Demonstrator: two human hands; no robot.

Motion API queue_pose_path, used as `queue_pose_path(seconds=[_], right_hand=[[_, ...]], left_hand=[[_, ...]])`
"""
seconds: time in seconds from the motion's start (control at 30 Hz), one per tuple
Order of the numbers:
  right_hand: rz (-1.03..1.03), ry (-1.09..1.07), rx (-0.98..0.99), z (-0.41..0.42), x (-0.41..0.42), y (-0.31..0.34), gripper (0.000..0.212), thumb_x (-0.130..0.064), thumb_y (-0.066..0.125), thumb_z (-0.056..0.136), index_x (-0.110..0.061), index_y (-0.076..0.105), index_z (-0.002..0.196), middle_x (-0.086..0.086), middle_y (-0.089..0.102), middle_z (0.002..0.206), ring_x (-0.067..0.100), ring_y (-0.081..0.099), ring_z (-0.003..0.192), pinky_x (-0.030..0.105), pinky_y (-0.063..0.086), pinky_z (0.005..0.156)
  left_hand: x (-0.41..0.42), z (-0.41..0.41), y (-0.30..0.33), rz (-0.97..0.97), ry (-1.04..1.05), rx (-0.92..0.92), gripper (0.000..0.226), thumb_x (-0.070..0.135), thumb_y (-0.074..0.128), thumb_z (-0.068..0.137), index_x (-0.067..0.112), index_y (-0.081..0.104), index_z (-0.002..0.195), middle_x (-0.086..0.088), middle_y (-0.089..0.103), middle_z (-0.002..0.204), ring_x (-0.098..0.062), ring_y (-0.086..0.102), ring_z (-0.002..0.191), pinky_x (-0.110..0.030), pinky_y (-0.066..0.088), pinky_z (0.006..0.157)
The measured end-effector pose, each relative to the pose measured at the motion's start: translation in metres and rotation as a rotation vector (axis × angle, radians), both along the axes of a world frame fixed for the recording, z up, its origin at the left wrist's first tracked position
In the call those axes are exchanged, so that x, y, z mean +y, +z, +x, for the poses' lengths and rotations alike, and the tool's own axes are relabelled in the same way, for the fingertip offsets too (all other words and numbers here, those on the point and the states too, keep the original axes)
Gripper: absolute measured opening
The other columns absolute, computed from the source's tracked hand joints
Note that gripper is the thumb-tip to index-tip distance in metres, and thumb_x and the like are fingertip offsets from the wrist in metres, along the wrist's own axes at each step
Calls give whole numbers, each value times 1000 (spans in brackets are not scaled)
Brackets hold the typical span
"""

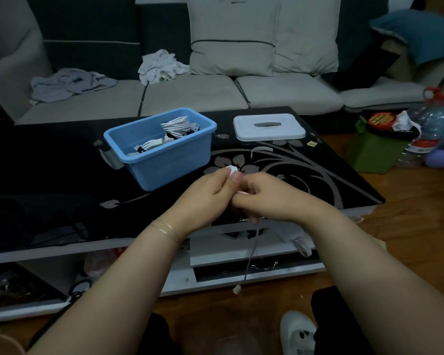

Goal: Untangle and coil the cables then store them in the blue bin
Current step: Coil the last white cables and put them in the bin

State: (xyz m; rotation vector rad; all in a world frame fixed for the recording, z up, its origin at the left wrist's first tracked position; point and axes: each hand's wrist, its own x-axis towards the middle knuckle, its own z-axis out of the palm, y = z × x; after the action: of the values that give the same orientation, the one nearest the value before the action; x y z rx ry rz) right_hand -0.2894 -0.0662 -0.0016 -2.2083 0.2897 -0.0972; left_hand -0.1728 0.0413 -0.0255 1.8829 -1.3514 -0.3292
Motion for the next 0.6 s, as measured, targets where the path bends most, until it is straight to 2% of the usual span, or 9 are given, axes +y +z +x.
queue_pose_path(seconds=[0.07, 0.13, 0.2, 0.27, 0.37, 0.47, 0.6], right_hand=[[100, -35, -38, -3, -8, 3, 23, -16, 57, 92, -15, 52, 69, -8, 49, 52, 4, 48, 49, 23, 44, 52], [123, -56, -78, -5, -17, 8, 27, -19, 57, 93, -16, 51, 67, -11, 51, 53, -1, 47, 50, 20, 41, 52], [98, -82, -114, -8, -23, 11, 25, -23, 58, 93, -13, 53, 71, -13, 52, 52, -2, 47, 51, 17, 40, 51], [103, -110, -163, -7, -25, 11, 25, -25, 58, 93, -9, 54, 75, -12, 55, 53, -1, 47, 49, 17, 40, 50], [151, -156, -242, -3, -24, 8, 28, -25, 55, 95, -10, 52, 72, -9, 56, 54, 5, 43, 47, 22, 35, 48], [222, -218, -285, 2, -24, 4, 30, -29, 49, 98, -7, 57, 80, -7, 52, 52, 6, 41, 46, 24, 30, 46], [369, -287, -264, 13, -16, -8, 29, -34, 41, 101, -16, 53, 81, -5, 45, 52, 7, 33, 43, 17, 23, 41]], left_hand=[[3, 1, 3, 56, -33, 65, 50, 61, 25, 95, 27, 61, 89, 6, 70, 71, -17, 65, 67, -35, 52, 69], [4, 1, 5, 68, -100, 164, 47, 54, 26, 97, 24, 62, 92, 6, 73, 75, -16, 56, 54, -33, 47, 60], [3, 0, 6, 40, -166, 224, 48, 48, 28, 100, 16, 63, 99, 2, 75, 82, -14, 50, 52, -31, 43, 57], [3, -2, 7, -21, -178, 302, 48, 40, 28, 103, 8, 63, 97, -2, 72, 74, -12, 44, 48, -24, 40, 52], [2, -5, 9, -134, -160, 500, 41, 26, 29, 105, 6, 61, 89, -5, 65, 65, -8, 35, 41, -17, 30, 44], [0, -6, 8, -213, -127, 644, 41, 28, 31, 104, 6, 62, 89, -1, 59, 56, -6, 27, 36, -17, 24, 39], [-2, -8, 7, -320, -111, 828, 47, 29, 30, 104, 4, 66, 88, -1, 51, 45, -7, 20, 34, -17, 16, 40]])
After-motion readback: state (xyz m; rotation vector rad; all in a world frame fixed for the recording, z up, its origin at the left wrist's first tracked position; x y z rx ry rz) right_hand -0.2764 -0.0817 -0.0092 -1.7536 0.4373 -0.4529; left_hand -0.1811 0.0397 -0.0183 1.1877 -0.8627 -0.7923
